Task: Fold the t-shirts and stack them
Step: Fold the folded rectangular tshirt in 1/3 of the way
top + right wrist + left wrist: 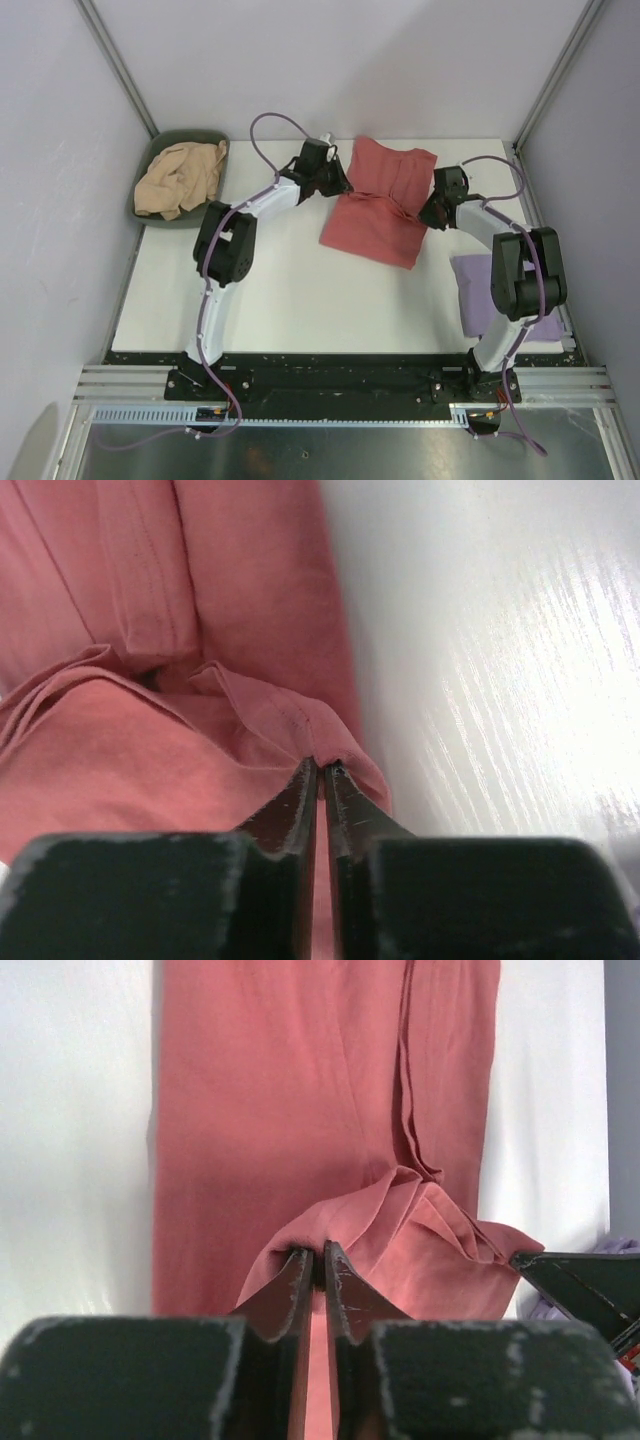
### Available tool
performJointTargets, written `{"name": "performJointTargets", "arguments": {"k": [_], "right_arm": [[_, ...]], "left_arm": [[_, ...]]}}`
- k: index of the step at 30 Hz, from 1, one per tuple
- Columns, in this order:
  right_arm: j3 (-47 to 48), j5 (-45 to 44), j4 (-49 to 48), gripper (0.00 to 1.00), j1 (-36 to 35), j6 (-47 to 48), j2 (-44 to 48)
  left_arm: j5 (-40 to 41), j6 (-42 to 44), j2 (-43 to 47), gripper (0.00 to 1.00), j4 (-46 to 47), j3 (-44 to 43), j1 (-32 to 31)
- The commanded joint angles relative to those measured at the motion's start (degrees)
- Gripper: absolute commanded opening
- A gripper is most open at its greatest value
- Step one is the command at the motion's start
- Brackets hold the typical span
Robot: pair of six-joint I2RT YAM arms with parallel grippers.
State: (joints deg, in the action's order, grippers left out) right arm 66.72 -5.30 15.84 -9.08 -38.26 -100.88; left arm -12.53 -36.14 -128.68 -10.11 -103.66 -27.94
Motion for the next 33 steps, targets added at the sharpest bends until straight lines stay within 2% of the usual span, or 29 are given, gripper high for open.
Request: {"name": "performJointTargets", "arguments": {"k": [1,2,5,7,9,12,15,21,28,33], "right_arm": [[4.0,1.5,-1.8,0.16,1.2,1.7,-2.7],[4.6,1.9,-1.6,0.24,1.6,2.1,-3.0],[7.8,2.1,1.1,0.47,1.9,3.8,-3.0],[9.5,1.5,3.1,0.54,1.9,4.8,-2.1],[10.2,1.2,5.0,0.56,1.8,5.2,-0.8],[10.3,0.8,9.6,0.54,1.0,4.7,1.1],[8.3,0.3,13.0,0.48,-2.0,3.9,3.2],[1.5,2.3,12.6,0.24,-7.5,0.5,7.4],[-5.9,3.0,10.3,0.17,-10.0,-1.6,7.2],[-9.4,2.6,9.0,0.15,-10.0,-1.5,6.4]], "left_arm": [[-2.9,-0.5,-3.3,0.19,1.6,-3.8,1.6],[-2.9,-0.3,-3.4,0.24,1.6,-3.9,1.9],[-2.4,0.7,-1.4,0.48,1.6,-2.9,3.1],[-1.4,1.6,1.3,0.57,1.6,-1.0,3.9],[-0.9,2.0,4.5,0.61,1.6,1.7,4.3],[-0.3,1.6,9.4,0.57,1.6,8.0,4.4],[-0.2,0.8,13.3,0.49,1.6,15.3,4.4],[-4.1,1.0,15.5,0.34,1.4,24.2,3.9],[-3.3,2.2,17.3,0.33,0.4,29.4,3.8],[-3.5,2.9,17.0,0.41,-0.4,30.2,3.3]]}}
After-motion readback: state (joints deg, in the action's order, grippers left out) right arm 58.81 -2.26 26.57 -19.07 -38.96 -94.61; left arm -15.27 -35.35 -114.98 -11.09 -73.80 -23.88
